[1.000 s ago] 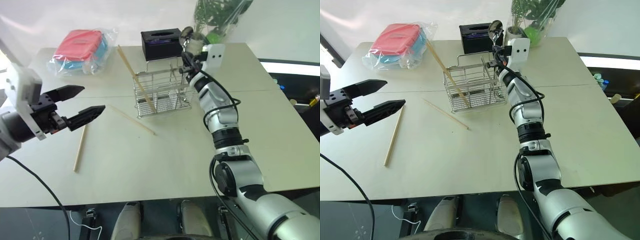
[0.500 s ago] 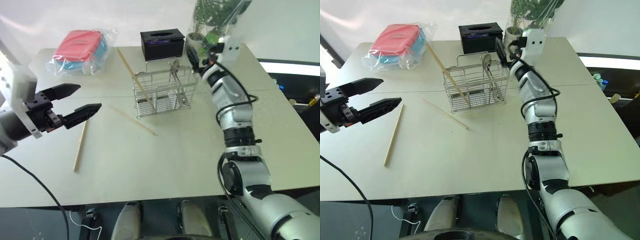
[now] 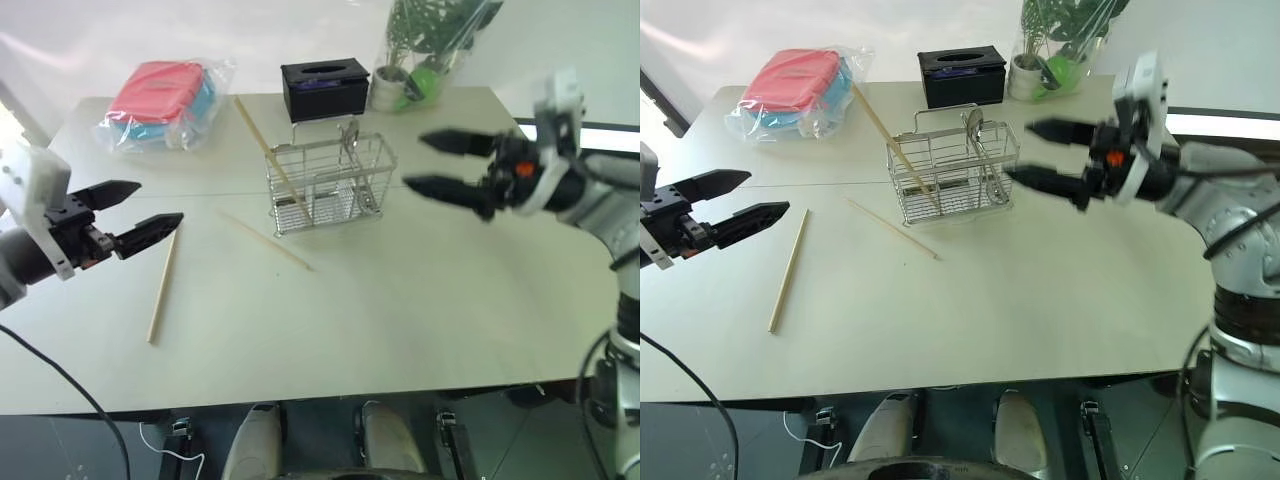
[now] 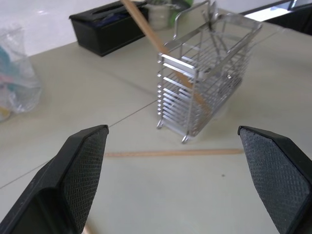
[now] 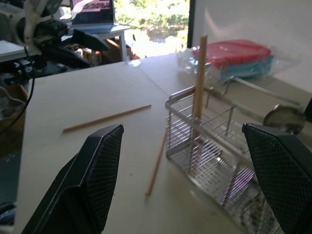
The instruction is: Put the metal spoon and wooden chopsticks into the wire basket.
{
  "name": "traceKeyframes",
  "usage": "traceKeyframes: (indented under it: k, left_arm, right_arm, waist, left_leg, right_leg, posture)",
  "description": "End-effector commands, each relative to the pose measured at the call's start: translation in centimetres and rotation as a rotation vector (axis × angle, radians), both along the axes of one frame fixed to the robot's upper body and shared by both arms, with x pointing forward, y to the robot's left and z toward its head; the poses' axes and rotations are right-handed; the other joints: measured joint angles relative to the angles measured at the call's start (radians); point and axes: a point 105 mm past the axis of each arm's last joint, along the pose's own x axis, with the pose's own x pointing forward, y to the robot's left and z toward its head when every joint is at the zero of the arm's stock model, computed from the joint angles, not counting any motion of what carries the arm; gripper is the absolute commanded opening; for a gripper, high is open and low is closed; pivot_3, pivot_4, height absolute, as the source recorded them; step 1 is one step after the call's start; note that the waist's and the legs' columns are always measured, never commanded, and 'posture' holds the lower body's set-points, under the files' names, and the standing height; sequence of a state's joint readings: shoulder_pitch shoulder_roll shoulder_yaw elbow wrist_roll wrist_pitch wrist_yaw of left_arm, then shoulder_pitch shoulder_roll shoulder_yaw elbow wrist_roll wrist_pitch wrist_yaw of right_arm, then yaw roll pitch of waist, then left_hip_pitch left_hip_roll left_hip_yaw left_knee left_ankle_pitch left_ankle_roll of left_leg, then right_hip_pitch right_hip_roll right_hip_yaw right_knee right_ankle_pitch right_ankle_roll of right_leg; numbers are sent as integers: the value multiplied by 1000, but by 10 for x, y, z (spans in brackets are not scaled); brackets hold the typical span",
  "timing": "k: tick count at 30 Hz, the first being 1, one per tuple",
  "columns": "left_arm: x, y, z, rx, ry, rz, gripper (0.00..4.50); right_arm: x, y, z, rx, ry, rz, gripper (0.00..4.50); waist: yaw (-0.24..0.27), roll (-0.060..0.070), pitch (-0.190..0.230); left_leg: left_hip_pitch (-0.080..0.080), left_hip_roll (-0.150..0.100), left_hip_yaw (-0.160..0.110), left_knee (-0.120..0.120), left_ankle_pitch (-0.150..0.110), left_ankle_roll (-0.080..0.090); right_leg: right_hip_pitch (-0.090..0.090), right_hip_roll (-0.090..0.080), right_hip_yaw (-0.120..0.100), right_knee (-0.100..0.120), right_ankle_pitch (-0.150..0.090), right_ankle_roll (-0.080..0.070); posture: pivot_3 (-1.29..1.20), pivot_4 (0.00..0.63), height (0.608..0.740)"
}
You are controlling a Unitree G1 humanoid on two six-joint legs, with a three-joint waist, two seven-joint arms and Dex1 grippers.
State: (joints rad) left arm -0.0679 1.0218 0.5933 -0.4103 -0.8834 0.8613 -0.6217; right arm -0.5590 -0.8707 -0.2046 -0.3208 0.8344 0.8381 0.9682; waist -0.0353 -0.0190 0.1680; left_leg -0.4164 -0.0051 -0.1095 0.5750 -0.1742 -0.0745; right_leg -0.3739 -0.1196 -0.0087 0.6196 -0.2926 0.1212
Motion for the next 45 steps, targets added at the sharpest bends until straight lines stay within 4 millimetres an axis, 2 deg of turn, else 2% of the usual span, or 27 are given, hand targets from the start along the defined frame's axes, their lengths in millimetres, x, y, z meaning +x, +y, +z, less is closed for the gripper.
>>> traceKeyframes:
  k: [1, 6, 8, 10, 13, 17, 28, 32, 35, 38, 45]
  left_arm:
    - [11, 24, -12, 52, 42, 146, 4500]
    - [37, 59, -57, 155, 223, 420, 4500]
    - [51, 63, -63, 123, 264, 483, 4500]
    - [68, 59, -64, 81, 280, 502, 4500]
    - [92, 40, -63, 32, 299, 456, 4500]
    - [114, 24, -63, 70, 309, 402, 4500]
    - [133, 24, -98, 77, 529, 478, 4500]
    - [143, 5, -110, 34, 569, 425, 4500]
    - [147, -2, -114, 38, 577, 408, 4500]
    - [149, -5, -115, 30, 576, 395, 3684]
    - [151, -1, -112, 9, 581, 413, 59]
  right_arm:
    - [-16, 1, -6, -48, -24, 23, 4037]
    - [-21, 6, -20, -24, -4, -10, 4037]
    - [-21, 6, -22, -6, 3, -27, 4037]
    - [-22, 8, -23, 15, 11, -38, 4037]
    - [-22, 11, -25, 35, 18, -47, 4037]
    - [-22, 14, -25, 62, 21, -66, 4037]
    - [-23, 10, -27, 76, 26, -120, 4037]
    - [-25, 11, -30, 70, 36, -115, 4037]
    - [-26, 12, -30, 74, 41, -115, 4037]
    - [-25, 12, -30, 76, 43, -121, 4095]
    - [-24, 12, -30, 81, 44, -128, 4095]
  waist:
    - [1, 0, 0]
    - [23, 0, 0]
    - [32, -1, -1]
    - [46, -4, 0]
    - [53, -6, -1]
    - [45, -7, -1]
    - [25, -8, -1]
    - [30, -7, -1]
    - [38, -7, -1]
    - [48, -6, -2]
    - [49, -7, -2]
  left_leg:
    - [-1, 0, 1, 0, 0, 0]
    - [-6, 0, 2, 1, 0, 0]
    - [-7, -1, 1, 1, 0, 0]
    - [-8, -1, 0, 1, 0, 0]
    - [-9, -1, 0, 2, 1, 0]
    - [-9, -2, 0, 3, 1, -1]
    - [-9, -1, 0, 3, 1, 0]
    - [-8, -1, 0, 4, 1, 0]
    - [-6, -1, 0, 4, 1, 0]
    - [-5, -1, 0, 4, 1, -1]
    - [-7, -3, 0, 4, 1, -1]
  right_leg:
    - [0, 0, 0, -2, 0, 0]
    - [-4, 0, 1, -4, 1, -1]
    - [-5, 1, 1, -4, 2, -1]
    - [-7, 1, 1, -4, 3, 1]
    - [-5, 2, 1, -4, 6, 6]
    - [-3, 2, 1, -5, 8, 11]
    - [-4, 2, 1, -4, 10, 16]
    - [-2, 2, 1, -4, 10, 17]
    - [0, 2, 1, -4, 10, 17]
    - [1, 2, 1, -4, 10, 17]
    - [1, 1, 1, -5, 11, 18]
  posture:
    - [0, 150, 710]
    - [0, 150, 710]
    - [0, 150, 710]
    - [0, 150, 710]
    - [0, 150, 710]
    - [0, 150, 710]
    - [0, 150, 710]
    - [0, 150, 710]
    - [0, 150, 710]
    - [0, 150, 710]
    - [0, 150, 710]
